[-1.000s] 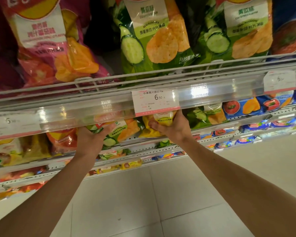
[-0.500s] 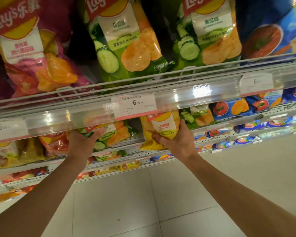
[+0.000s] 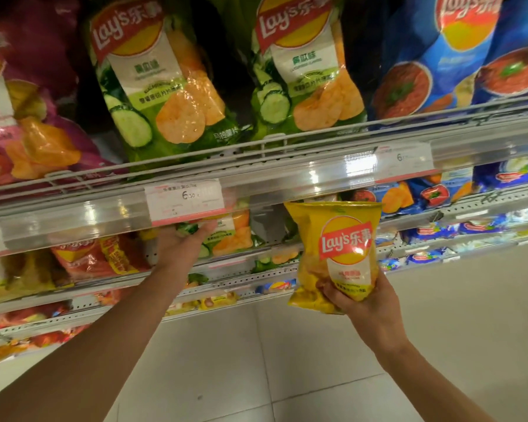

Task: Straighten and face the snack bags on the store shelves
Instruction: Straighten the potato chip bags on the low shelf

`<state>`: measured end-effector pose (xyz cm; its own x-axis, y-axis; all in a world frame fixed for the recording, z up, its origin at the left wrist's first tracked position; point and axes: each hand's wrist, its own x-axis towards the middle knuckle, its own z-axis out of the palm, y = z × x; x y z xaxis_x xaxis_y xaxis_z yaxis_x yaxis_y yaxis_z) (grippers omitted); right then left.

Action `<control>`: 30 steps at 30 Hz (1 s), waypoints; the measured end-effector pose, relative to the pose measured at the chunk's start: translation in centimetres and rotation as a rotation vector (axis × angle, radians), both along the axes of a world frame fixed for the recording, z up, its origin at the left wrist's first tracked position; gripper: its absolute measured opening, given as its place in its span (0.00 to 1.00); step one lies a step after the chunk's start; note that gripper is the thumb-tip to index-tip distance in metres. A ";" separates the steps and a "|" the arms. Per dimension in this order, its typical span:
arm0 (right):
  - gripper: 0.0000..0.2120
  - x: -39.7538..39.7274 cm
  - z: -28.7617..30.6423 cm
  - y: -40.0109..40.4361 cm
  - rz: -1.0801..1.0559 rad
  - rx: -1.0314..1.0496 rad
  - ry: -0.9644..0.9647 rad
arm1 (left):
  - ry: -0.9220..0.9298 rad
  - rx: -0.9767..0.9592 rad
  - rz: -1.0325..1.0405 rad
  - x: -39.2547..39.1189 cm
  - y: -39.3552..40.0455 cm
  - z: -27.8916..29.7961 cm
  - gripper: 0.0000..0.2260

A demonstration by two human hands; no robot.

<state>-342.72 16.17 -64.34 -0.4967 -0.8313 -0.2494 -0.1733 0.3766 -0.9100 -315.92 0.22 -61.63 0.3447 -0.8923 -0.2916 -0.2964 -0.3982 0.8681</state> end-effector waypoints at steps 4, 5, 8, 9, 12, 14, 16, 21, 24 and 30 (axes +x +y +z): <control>0.39 -1.9 -0.3 1.3 -0.001 0.011 -0.006 | 0.034 0.075 -0.020 -4.1 -0.6 0.0 0.39; 0.40 -2.2 -0.4 1.5 0.004 0.006 -0.001 | 0.061 0.062 -0.038 -4.8 -0.7 -0.1 0.38; 0.38 -2.5 -0.3 1.7 0.026 -0.017 -0.004 | 0.092 0.049 -0.066 -6.2 -0.9 -0.7 0.34; 0.38 -2.5 -0.2 1.7 0.036 -0.028 -0.007 | 0.089 0.059 -0.063 -6.4 -0.9 -0.8 0.35; 0.37 -2.3 0.2 1.5 0.064 -0.047 -0.033 | 0.081 0.093 -0.075 -6.9 -1.0 -1.3 0.34; 0.36 -2.3 0.4 1.4 0.073 -0.051 -0.044 | 0.073 0.080 -0.140 -7.4 -0.9 -1.7 0.32; 0.36 -2.3 0.6 1.4 0.077 -0.056 -0.037 | 0.060 0.056 -0.206 -7.9 -0.9 -1.9 0.29; 0.37 -2.3 1.1 1.7 0.087 -0.074 -0.016 | 0.012 0.047 -0.257 -7.0 -0.4 -2.1 0.25; 0.36 -1.4 1.4 1.5 0.103 -0.070 -0.010 | 0.070 -0.001 -0.306 -5.6 0.5 -3.0 0.23; 0.32 4.2 1.3 -0.1 0.145 -0.088 -0.001 | -0.170 -0.178 -0.322 1.2 3.1 -4.3 0.15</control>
